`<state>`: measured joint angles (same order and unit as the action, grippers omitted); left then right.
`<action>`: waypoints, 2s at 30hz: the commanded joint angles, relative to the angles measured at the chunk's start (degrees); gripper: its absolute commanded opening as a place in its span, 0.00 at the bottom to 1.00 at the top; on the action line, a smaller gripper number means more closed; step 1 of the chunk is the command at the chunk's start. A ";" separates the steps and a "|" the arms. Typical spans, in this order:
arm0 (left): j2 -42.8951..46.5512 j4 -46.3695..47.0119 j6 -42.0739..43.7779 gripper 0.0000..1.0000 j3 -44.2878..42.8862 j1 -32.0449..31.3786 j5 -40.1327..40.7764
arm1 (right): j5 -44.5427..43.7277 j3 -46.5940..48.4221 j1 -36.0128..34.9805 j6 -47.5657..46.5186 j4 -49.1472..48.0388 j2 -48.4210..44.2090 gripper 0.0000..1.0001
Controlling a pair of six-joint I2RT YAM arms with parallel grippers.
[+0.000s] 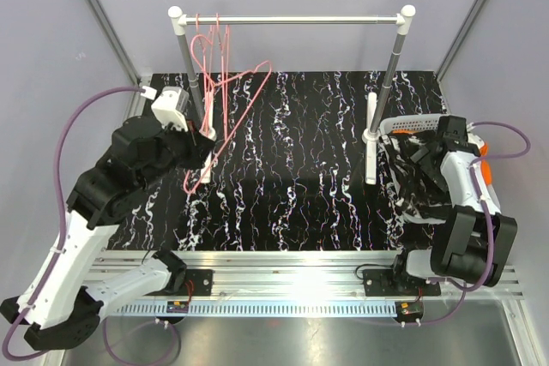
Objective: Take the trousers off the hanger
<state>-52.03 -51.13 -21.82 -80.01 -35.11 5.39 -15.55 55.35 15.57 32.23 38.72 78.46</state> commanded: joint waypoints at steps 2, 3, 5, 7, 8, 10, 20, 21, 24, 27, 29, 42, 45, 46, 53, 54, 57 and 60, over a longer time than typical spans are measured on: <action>-2.28 -1.42 1.96 0.00 -5.59 -0.04 1.82 | 0.45 1.67 -0.02 -3.04 6.87 -5.31 0.87; -2.72 -1.34 1.87 0.00 -5.95 -0.13 1.82 | -0.78 3.69 0.07 -3.83 8.29 -7.59 0.88; -4.48 -1.07 1.96 0.00 -6.65 -0.66 1.91 | -3.69 10.02 0.07 -6.12 11.10 -13.22 0.99; -6.15 -0.98 1.79 0.00 -8.32 -1.97 4.26 | -4.49 15.45 -0.02 -8.74 12.51 -16.65 1.00; -8.24 -0.90 1.79 0.00 -8.93 -2.50 5.24 | -4.40 16.88 0.07 -9.37 13.48 -17.10 1.00; -10.54 -1.77 1.52 0.00 -11.22 -4.51 9.71 | -0.65 20.30 0.07 -11.04 14.45 -17.72 0.99; -28.71 -2.83 -0.58 0.00 -22.99 -6.37 22.89 | 31.96 17.52 0.07 -11.23 6.65 -24.39 1.00; -29.44 -2.22 -0.76 0.00 -24.04 -6.46 23.87 | 31.99 16.64 0.07 -10.79 5.68 -24.84 0.99; -30.67 4.43 -0.41 0.00 -24.14 -6.98 25.89 | 38.04 14.35 -0.02 -9.29 2.68 -25.46 1.00; -32.60 7.45 -0.41 0.00 -26.07 -7.07 27.56 | 40.16 12.68 -1.07 -7.36 1.27 -25.55 0.99; -36.63 6.32 -0.15 0.00 -29.92 -7.07 28.79 | 41.92 12.32 -3.08 -7.27 0.39 -25.55 0.99; -48.79 -2.39 -3.30 0.00 -40.94 -6.90 34.34 | 40.78 13.55 -11.26 -10.51 2.41 -28.44 0.99; -46.33 -2.04 -4.36 0.04 -37.07 -6.90 33.55 | 39.29 15.48 -12.40 -12.35 4.34 -28.01 0.99; -45.62 -2.04 -4.45 0.06 -36.28 -6.90 33.55 | 37.37 16.01 -12.93 -12.97 5.65 -28.01 0.99; -37.37 -1.51 -3.05 0.73 -29.60 -6.90 31.44 | 24.18 20.23 -19.87 -19.30 11.37 -27.65 1.00; -36.40 -1.86 -2.79 0.84 -28.11 -6.90 31.96 | 22.69 20.58 -20.84 -20.70 11.81 -28.09 0.99; -30.52 -1.86 -1.82 0.92 -24.94 -6.81 33.45 | 17.50 20.85 -23.57 -21.77 13.13 -29.40 1.00; -23.66 -1.60 -1.64 0.99 -19.32 -5.50 34.69 | 16.08 20.06 -23.83 -22.38 13.49 -31.51 0.99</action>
<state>-82.74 -54.22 -23.97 -102.21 -42.02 36.91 6.11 73.89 -7.57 12.73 51.16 49.41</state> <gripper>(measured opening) 0.983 0.993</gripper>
